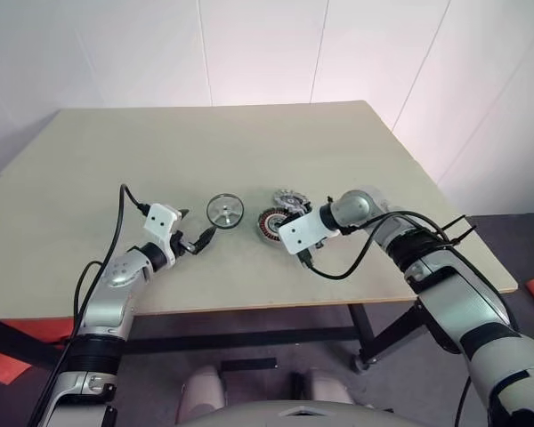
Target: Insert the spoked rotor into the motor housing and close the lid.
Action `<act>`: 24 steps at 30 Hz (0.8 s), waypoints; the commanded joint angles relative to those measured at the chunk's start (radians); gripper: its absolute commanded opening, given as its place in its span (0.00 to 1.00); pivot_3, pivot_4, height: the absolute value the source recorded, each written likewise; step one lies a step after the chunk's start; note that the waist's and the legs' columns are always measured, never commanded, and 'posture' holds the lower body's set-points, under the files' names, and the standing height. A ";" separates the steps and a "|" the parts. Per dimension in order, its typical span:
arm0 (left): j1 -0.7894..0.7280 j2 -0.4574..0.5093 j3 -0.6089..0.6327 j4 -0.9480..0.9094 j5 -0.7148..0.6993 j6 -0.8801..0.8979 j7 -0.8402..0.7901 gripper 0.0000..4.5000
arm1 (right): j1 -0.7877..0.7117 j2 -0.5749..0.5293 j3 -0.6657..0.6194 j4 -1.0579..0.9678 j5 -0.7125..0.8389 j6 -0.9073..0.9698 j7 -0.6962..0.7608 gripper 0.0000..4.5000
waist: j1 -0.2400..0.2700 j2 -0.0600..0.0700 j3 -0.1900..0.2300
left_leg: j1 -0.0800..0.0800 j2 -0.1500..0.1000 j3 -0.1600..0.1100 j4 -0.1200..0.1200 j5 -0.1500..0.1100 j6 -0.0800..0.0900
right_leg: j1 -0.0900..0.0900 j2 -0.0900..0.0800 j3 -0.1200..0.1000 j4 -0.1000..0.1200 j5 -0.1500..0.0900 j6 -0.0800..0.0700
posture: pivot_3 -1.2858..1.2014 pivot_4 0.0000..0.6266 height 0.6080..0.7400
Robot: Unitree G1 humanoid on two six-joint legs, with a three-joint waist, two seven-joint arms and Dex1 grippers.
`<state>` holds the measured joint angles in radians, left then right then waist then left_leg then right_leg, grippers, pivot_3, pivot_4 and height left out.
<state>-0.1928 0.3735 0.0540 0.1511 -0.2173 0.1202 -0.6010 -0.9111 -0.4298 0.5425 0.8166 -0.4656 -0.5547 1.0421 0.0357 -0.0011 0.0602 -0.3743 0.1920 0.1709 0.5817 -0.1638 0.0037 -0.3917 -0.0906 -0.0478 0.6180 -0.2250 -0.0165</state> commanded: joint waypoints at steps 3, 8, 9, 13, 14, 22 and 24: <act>-0.013 0.006 0.017 -0.036 -0.007 -0.010 0.009 1.00 | -0.062 0.031 0.003 0.046 -0.026 -0.006 -0.059 0.44 | -0.001 0.000 0.001 | 0.000 0.000 -0.002 0.000 0.000 0.000 | -0.003 0.000 -0.002 -0.001 0.000 0.000 | 0.52 0.00 1.00; 0.001 0.000 0.014 -0.049 -0.008 -0.009 0.013 1.00 | -0.090 0.042 -0.015 0.041 0.019 -0.032 0.005 0.44 | -0.001 0.000 0.001 | 0.000 0.000 -0.001 0.000 0.000 0.000 | -0.006 0.000 -0.002 -0.001 0.001 -0.002 | 0.52 0.00 1.00; 0.002 0.000 0.013 -0.050 -0.008 -0.009 0.014 1.00 | -0.094 0.042 -0.017 0.039 0.026 -0.035 0.017 0.44 | -0.001 0.000 0.001 | 0.000 0.000 -0.001 0.000 0.000 0.000 | -0.006 0.000 -0.001 -0.001 0.002 -0.003 | 0.52 0.00 1.00; 0.009 -0.007 0.011 -0.054 -0.007 -0.009 0.017 1.00 | -0.123 0.043 -0.028 0.022 0.074 -0.058 0.097 0.44 | 0.003 0.000 0.002 | -0.003 0.000 0.000 0.000 0.000 -0.001 | -0.009 0.000 -0.001 0.000 0.005 -0.008 | 0.52 0.00 1.00; 0.012 -0.008 0.011 -0.057 -0.007 -0.009 0.018 1.00 | -0.130 0.045 -0.030 0.019 0.083 -0.063 0.114 0.44 | 0.004 0.000 0.002 | -0.004 0.000 0.000 0.000 0.001 -0.001 | -0.010 0.000 -0.001 0.001 0.008 -0.012 | 0.52 0.00 1.00; 0.039 -0.032 0.007 -0.080 -0.006 -0.010 0.040 1.00 | -0.199 0.060 -0.014 0.102 0.058 -0.110 0.113 0.44 | 0.009 0.000 0.002 | -0.015 0.003 0.002 0.000 -0.006 -0.006 | -0.017 0.001 -0.005 0.001 0.012 -0.022 | 0.52 0.00 1.00; 0.043 -0.034 0.006 -0.085 -0.005 -0.010 0.044 1.00 | -0.210 0.060 -0.009 0.124 0.048 -0.123 0.107 0.44 | 0.010 0.000 0.002 | -0.016 0.004 0.002 0.000 -0.009 -0.007 | -0.017 0.001 -0.005 0.000 0.011 -0.023 | 0.52 0.00 1.00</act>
<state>-0.1497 0.3395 0.0517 0.1068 -0.2172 0.1202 -0.5615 -1.0712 -0.3691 0.5458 0.9433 -0.4293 -0.6512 1.1686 0.0453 -0.0013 0.0621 -0.3904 0.1959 0.1735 0.5816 -0.1731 -0.0032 -0.4087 -0.0898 -0.0536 0.6174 -0.2138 -0.0396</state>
